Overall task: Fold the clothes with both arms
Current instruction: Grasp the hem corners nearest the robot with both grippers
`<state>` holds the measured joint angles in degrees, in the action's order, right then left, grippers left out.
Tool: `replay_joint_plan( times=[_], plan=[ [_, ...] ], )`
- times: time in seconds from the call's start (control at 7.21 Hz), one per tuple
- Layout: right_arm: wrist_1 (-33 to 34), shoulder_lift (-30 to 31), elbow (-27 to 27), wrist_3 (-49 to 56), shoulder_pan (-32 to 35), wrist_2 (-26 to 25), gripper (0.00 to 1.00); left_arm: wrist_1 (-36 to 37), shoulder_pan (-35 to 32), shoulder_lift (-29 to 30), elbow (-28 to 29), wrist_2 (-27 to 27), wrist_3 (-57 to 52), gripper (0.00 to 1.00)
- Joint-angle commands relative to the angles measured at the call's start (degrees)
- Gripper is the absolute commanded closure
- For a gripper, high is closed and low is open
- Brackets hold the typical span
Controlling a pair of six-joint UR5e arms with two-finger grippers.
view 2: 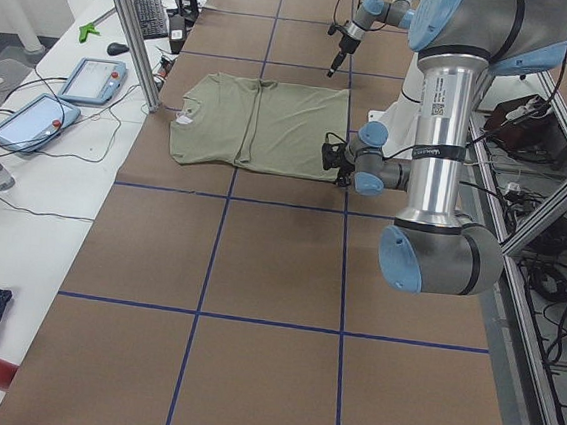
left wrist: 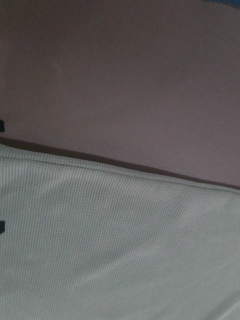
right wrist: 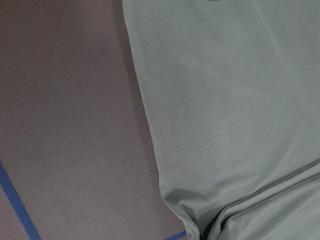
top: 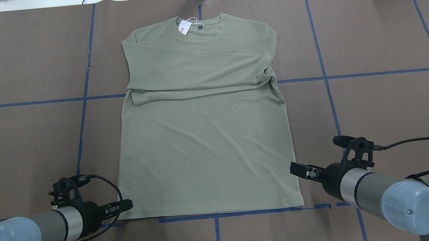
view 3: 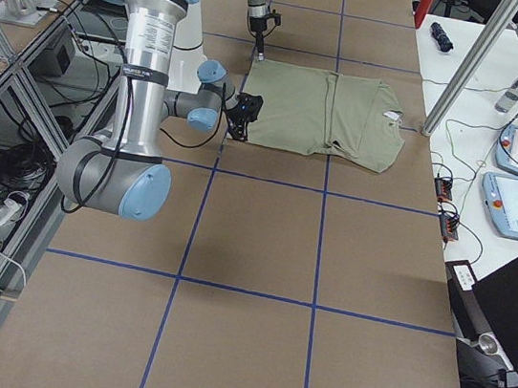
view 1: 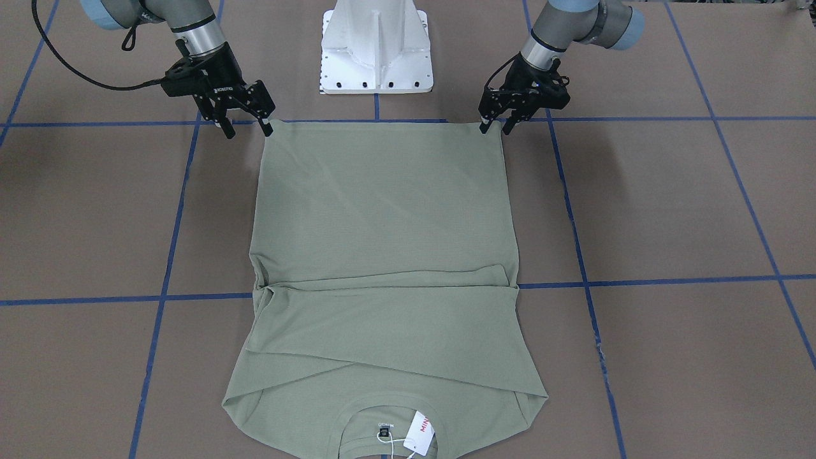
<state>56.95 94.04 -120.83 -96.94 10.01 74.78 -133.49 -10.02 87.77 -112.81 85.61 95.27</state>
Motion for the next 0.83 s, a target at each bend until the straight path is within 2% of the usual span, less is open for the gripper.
replay_joint_plan(
  times=[0.0, 0.14, 0.28, 0.42, 0.56, 0.69],
  plan=[
    [0.0, 0.0, 0.1, 0.0, -1.2, -1.4, 0.05, 0.0, 1.0, 0.0, 0.0, 0.0, 0.0, 0.52],
    [0.0, 0.0, 0.1, 0.0, -1.4, -1.6, 0.05, 0.0, 1.0, 0.0, 0.0, 0.0, 0.0, 0.70],
    [0.0, 0.0, 0.1, 0.0, -1.5, -1.6, 0.05, 0.1, 2.0, -0.1, 0.0, 0.0, 0.0, 0.95],
    [0.0, 0.0, 0.2, -0.1, -1.7, -1.7, 0.05, 0.2, 2.3, -0.1, 0.0, -0.4, 0.0, 1.00],
    [0.2, -0.2, 0.2, -0.6, -3.1, -3.7, 0.05, 0.2, 2.2, -0.2, -0.3, -0.9, 0.0, 1.00],
    [1.0, -0.7, 0.2, -5.0, -4.3, -4.7, 0.17, 0.2, 2.1, -0.2, -1.4, -0.9, -0.1, 1.00]
  ],
)
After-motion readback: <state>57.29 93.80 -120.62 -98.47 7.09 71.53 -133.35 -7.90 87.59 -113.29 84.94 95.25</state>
